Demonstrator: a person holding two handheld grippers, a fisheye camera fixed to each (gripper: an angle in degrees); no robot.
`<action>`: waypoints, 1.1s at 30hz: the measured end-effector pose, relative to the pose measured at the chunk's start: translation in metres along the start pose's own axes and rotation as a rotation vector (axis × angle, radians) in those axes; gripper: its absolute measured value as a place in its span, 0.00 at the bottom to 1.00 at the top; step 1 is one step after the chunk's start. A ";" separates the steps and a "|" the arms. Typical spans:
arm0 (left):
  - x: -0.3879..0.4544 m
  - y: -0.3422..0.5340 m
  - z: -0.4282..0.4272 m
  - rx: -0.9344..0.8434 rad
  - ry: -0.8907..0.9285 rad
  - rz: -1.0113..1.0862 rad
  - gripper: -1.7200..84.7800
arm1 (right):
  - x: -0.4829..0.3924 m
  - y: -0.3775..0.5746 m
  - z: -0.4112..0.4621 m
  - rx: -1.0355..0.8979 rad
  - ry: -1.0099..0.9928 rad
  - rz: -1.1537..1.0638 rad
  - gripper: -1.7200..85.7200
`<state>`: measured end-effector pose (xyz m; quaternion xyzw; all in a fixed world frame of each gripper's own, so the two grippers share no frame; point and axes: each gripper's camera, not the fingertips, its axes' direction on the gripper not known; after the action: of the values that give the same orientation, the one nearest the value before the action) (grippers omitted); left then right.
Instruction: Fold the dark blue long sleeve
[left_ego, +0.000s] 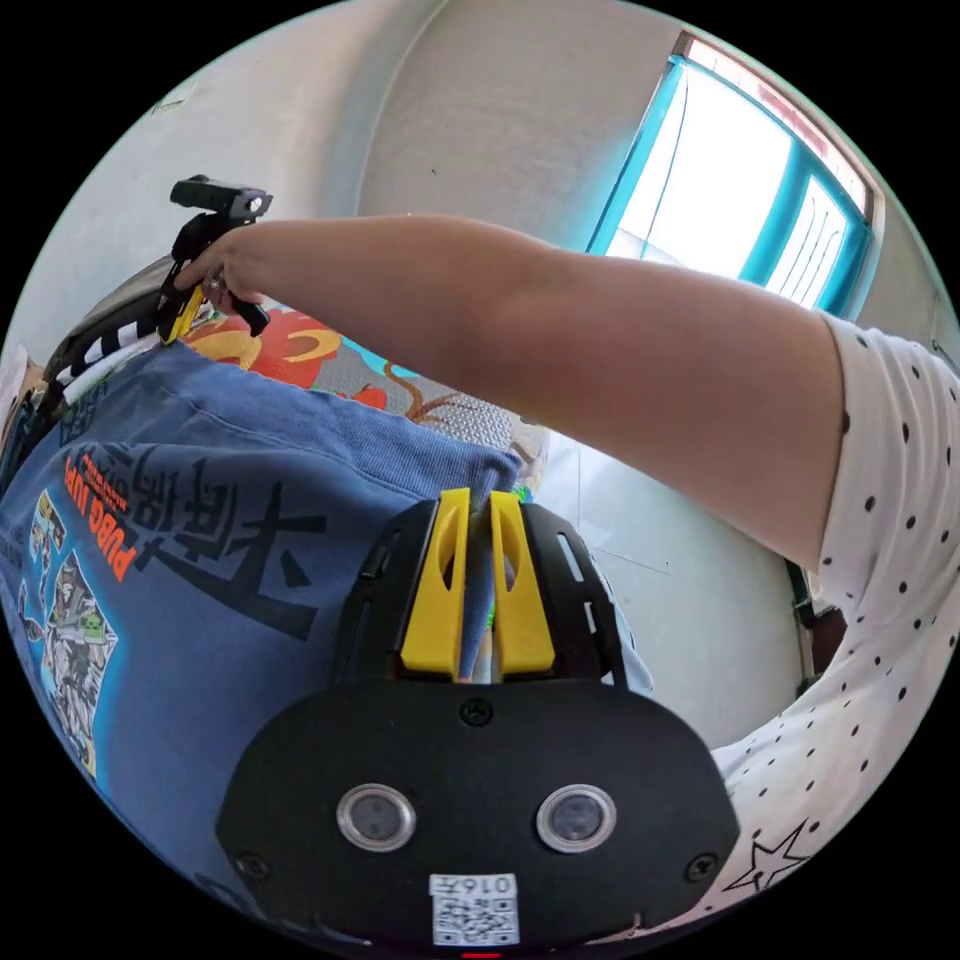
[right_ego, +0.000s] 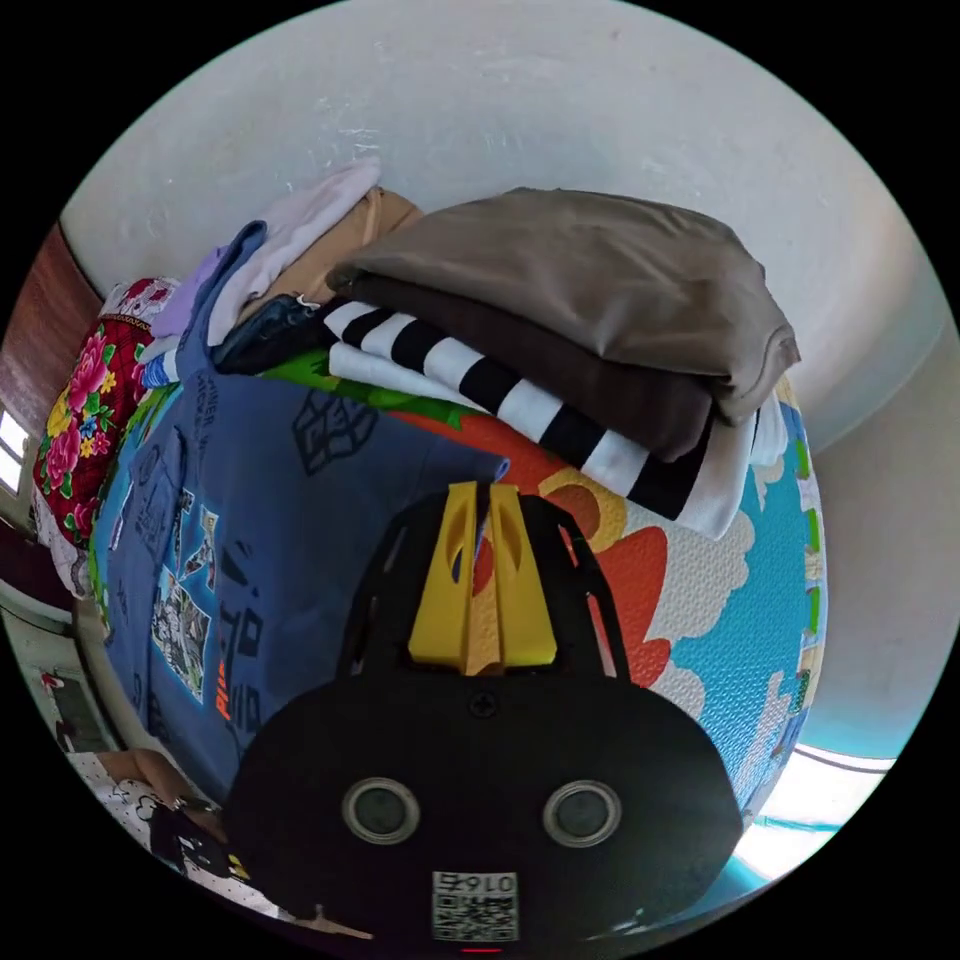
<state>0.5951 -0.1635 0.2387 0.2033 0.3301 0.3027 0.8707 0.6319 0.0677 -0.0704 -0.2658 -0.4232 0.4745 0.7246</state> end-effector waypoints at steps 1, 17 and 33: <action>-0.002 -0.003 -0.001 -0.007 0.003 -0.006 0.06 | -0.002 -0.008 -0.008 0.040 0.008 0.006 0.04; -0.022 -0.011 -0.024 0.014 -0.016 -0.033 0.04 | -0.115 -0.041 0.072 -0.060 0.438 -0.226 0.07; -0.255 0.105 -0.297 0.042 -0.431 -0.477 0.07 | -0.332 -0.037 -0.002 0.404 -0.073 -0.534 0.15</action>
<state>0.1939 -0.2094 0.2042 0.1975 0.1824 0.0332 0.9626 0.5876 -0.2505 -0.1623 0.0207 -0.4009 0.3513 0.8458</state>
